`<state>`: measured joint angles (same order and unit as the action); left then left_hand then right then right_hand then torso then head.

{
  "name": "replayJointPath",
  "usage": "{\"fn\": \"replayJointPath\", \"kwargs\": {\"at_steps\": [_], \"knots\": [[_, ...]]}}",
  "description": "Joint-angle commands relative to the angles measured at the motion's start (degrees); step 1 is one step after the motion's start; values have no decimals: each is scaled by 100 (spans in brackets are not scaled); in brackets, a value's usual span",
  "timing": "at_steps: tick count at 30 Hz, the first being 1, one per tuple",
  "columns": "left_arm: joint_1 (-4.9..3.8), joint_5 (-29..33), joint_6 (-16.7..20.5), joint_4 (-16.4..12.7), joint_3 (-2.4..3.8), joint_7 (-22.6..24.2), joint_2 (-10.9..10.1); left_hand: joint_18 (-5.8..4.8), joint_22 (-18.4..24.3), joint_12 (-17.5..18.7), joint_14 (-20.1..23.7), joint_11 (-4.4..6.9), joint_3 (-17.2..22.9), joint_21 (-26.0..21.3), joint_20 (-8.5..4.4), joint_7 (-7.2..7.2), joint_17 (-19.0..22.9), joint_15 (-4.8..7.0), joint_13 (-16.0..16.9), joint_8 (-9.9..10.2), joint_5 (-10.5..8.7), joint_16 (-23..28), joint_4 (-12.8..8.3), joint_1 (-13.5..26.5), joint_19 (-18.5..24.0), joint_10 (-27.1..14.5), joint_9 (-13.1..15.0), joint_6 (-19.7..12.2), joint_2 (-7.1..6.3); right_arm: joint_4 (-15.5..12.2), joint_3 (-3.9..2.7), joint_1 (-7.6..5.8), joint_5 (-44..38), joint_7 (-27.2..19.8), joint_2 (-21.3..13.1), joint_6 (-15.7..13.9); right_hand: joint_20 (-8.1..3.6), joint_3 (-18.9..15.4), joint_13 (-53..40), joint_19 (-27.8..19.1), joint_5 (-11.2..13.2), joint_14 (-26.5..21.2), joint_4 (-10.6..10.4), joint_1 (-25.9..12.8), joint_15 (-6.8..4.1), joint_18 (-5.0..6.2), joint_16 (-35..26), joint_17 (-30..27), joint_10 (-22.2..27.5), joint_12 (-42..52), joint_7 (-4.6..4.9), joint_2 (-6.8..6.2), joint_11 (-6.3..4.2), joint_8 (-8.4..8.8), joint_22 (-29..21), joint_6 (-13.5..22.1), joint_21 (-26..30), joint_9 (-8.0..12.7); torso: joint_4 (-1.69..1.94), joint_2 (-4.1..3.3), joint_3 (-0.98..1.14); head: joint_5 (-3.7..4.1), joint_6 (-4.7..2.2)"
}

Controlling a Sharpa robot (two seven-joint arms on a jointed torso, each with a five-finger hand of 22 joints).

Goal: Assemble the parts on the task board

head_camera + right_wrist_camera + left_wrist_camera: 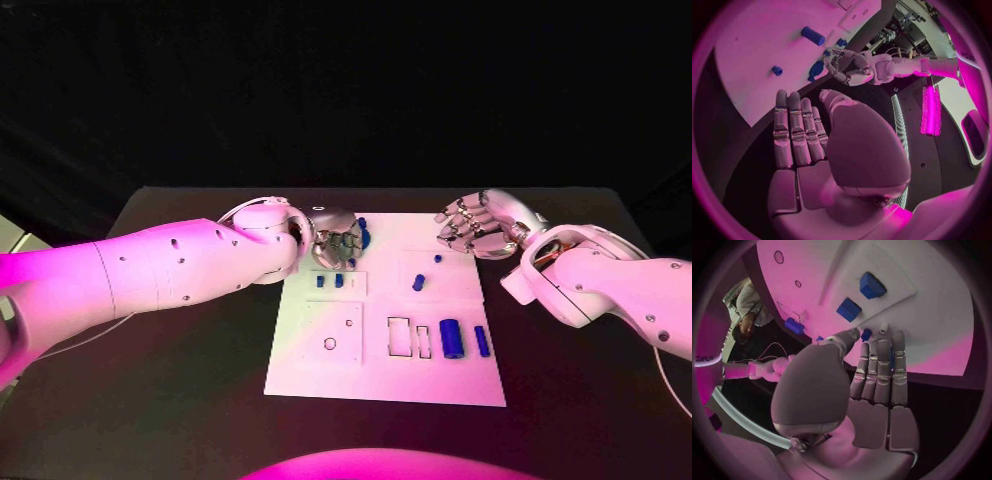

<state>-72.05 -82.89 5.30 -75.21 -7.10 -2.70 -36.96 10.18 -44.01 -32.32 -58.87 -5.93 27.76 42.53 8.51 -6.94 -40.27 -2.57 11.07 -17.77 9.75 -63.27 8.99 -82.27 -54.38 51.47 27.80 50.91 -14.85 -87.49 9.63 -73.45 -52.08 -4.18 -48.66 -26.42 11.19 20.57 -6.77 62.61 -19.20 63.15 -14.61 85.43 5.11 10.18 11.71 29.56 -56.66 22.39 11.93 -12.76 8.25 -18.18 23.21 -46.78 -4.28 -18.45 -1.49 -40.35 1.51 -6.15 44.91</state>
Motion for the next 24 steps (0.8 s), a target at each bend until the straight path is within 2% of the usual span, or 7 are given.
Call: {"fn": "replayJointPath", "kwargs": {"at_steps": [1, 7, 15, 24], "knots": [[7, -28, -122, 28, 1, -12, 28, 24, -29, 44, 19, -1, 49, 37, -26, 4, 4, 21, -9, 38, 14, -35, -12, -63, 12, 62, -12, 40, 4, -12, 0, 3, -19, -72, 9, 25, -7, 43, 15, -34, -31, -24, 1, 7, 30, -3, -25, -11, 12, -24, 13, -39, 12, -39, -8, -8, 8, 3, 2, 2, 5, -5, -4], [23, 27, -109, 87, 1, 13, 62, 28, -173, 114, 72, 67, 220, 176, -69, 14, 38, 79, -59, 40, 2, -108, -91, -171, 84, 172, -48, 212, 27, -13, 0, 3, -42, -68, 25, 28, -16, 118, 53, -39, -16, -20, 103, 85, 24, -1, -53, -18, -4, -21, 11, -49, 8, -47, -7, -13, -9, 6, -3, 0, 2, 4, -4], [53, 49, -123, 165, 1, 30, 111, 28, -421, 236, -19, 142, 392, 431, -139, 38, -27, 164, -126, 103, -2, -300, -220, -220, 170, 379, -96, 346, 94, -18, 0, 3, -51, -67, 26, 37, -16, 118, 53, -39, -16, -20, 103, 85, 24, -1, -53, -18, -4, -21, 11, -49, 8, -47, -7, -13, -9, 6, 2, 0, 8, 5, 0], [93, 53, -162, 227, -1, 35, 169, 24, -576, 318, -201, 155, 442, 593, -162, 37, -256, 180, -158, 152, -9, -536, -288, -179, 216, 470, -115, 397, 108, -28, 0, 3, -53, -66, 23, 49, -17, 127, 60, -39, -12, -17, 116, 90, 24, -2, -57, -20, -8, -20, 12, -50, 9, -49, -6, -16, -13, 7, -2, 1, 9, 11, 23]]}}
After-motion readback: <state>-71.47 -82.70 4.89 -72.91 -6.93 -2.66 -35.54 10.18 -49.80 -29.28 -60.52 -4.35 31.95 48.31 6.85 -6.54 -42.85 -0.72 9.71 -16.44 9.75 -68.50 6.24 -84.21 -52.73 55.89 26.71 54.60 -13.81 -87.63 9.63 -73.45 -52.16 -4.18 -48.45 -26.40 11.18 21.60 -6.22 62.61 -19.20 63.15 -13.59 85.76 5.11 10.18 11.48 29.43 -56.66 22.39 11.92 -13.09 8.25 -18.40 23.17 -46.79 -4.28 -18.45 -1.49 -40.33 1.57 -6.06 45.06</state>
